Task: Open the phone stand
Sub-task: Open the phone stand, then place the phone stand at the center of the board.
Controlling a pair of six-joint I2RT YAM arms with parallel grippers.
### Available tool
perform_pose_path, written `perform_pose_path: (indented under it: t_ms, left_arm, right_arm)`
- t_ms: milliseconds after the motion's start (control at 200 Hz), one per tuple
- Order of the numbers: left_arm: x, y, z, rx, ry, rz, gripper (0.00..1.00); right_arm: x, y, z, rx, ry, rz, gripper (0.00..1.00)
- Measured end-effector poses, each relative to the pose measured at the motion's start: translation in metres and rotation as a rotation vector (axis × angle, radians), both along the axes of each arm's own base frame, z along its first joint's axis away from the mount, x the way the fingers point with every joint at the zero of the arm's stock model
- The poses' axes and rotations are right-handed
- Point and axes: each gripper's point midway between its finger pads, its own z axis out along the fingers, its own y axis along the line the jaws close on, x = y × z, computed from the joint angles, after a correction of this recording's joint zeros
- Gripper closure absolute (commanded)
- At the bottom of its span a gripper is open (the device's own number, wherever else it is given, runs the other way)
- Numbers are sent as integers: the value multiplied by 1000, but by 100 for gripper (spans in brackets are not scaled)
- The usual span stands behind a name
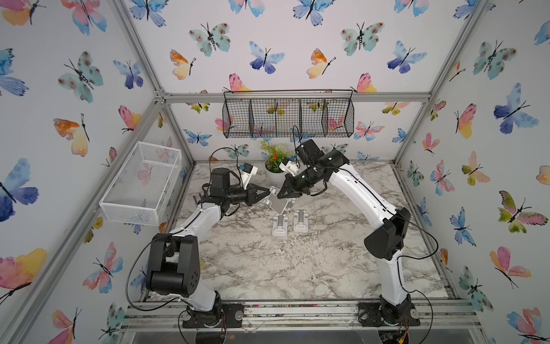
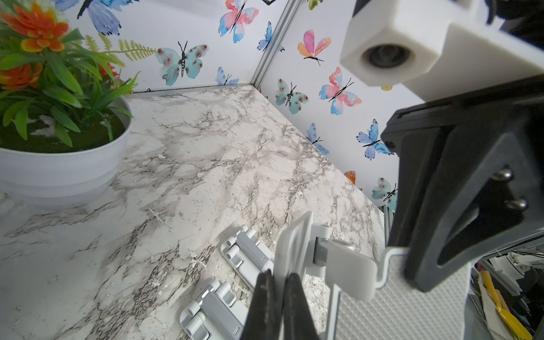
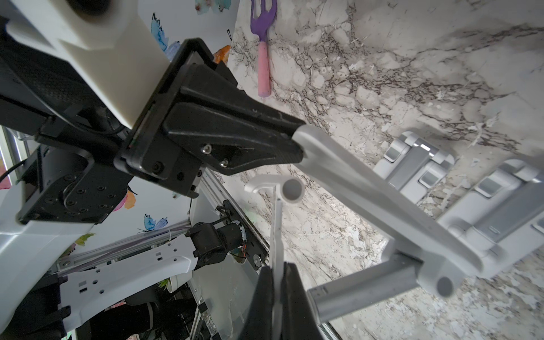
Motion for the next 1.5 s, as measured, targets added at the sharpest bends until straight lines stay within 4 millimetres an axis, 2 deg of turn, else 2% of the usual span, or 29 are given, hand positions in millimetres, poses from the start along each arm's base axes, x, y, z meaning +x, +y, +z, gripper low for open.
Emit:
perform_pose_path:
  t_ms: [15,45,70,90,100,110,225,400,526,651,786,876,1056,1146,1276,1502]
  left_arm:
    - [0,0,0,0,-1,0,81]
    - [0,0,1,-1,-1,0,53]
    - [0,-1,1,-4,2,-2,33]
    - [-1,-2,2,-8,6,-8,12]
    - [-1,-2,2,-8,8,-6,4]
    - [0,-3,1,-4,5,-1,0]
    - [3,-3,9,-8,-4,14,2]
    - [3,-11,47,-17,-103,42,2]
    - [13,2,67,17,-178,170,2]
    - [18,18,76,53,-218,301,2]
    - [16,34,75,84,-215,409,2]
    - [12,41,70,99,-195,457,2]
    - [-3,34,64,130,-172,480,2]
    - [-14,26,67,135,-174,464,2]
    - [-27,17,69,148,-172,440,2]
    - [-36,8,59,191,-157,413,2]
  right_arm:
    - [0,0,1,1,-1,-1,99]
    - [0,-1,1,0,-1,-1,99]
    - [-1,-2,1,0,-1,-1,99]
    - [0,-2,1,0,-7,-4,99]
    - [1,-2,1,1,-10,-6,99]
    - [1,-3,0,-2,-9,-7,99]
    - [0,-12,-13,-46,5,-23,99]
    - [19,-31,-42,-110,13,-82,99]
    - [35,-48,-48,-125,13,-134,99]
    - [54,-74,-47,-109,13,-210,99]
    - [76,-111,-45,-49,36,-326,99]
    - [90,-136,-51,12,79,-418,99]
    - [115,-178,-77,133,200,-583,99]
    - [123,-188,-84,190,261,-635,99]
    - [136,-197,-83,276,334,-678,99]
    - [151,-208,-96,344,435,-733,99]
